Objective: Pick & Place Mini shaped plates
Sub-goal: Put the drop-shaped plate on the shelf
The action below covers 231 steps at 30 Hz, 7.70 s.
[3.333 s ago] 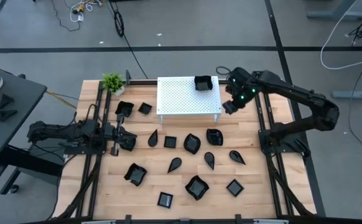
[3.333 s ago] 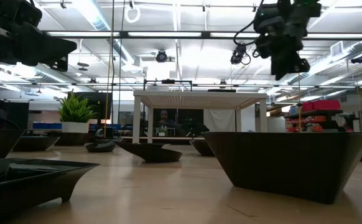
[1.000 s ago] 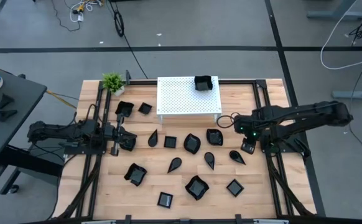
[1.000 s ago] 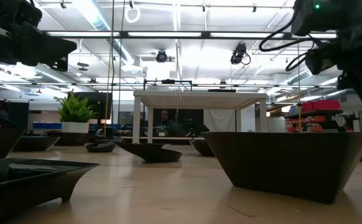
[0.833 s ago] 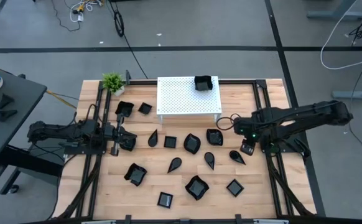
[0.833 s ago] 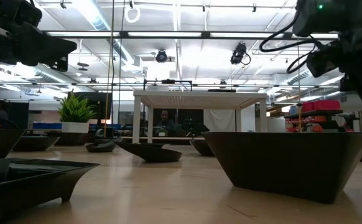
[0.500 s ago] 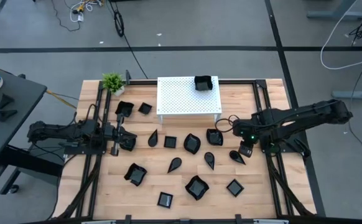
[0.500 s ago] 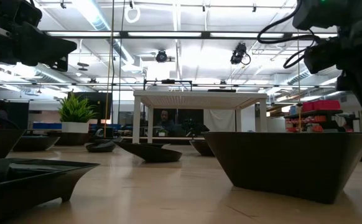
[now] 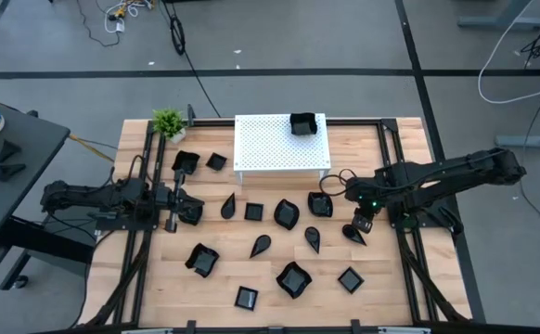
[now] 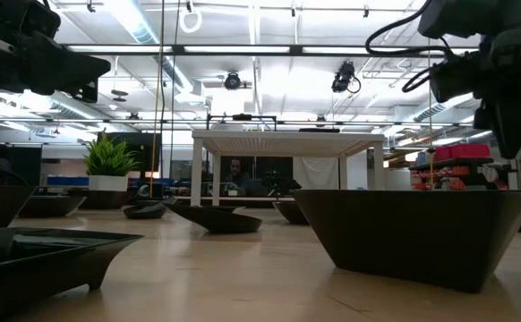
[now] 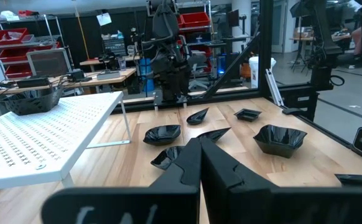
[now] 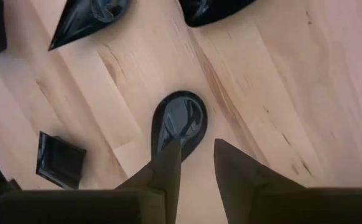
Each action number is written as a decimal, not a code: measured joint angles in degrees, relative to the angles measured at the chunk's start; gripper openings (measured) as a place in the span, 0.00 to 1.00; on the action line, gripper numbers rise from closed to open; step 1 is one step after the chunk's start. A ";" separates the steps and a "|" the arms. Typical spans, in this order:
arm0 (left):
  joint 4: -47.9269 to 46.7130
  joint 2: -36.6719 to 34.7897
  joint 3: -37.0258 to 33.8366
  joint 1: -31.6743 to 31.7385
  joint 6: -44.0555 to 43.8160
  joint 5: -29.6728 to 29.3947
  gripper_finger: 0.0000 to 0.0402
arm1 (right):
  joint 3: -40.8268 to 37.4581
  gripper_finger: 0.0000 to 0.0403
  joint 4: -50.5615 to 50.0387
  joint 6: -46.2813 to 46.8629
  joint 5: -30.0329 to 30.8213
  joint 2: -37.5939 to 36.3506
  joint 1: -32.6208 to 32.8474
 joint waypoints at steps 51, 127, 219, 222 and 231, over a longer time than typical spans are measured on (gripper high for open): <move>0.00 0.01 0.00 -0.02 0.00 0.00 0.01 | 0.00 0.25 6.59 9.07 -0.48 18.21 2.62; 0.00 0.00 0.01 0.00 0.00 0.00 0.01 | -7.32 0.25 14.00 15.08 -5.19 17.88 4.37; 0.00 0.00 0.00 -0.02 0.00 0.00 0.01 | 36.10 0.01 3.36 2.02 -7.78 22.39 -13.37; 0.00 0.00 -0.01 -0.02 0.00 0.00 0.01 | 40.04 0.01 1.16 0.07 -7.77 25.20 -14.55; 0.00 0.00 0.00 0.00 0.00 0.00 0.01 | 49.61 0.01 -2.49 -4.60 -7.76 32.60 -18.73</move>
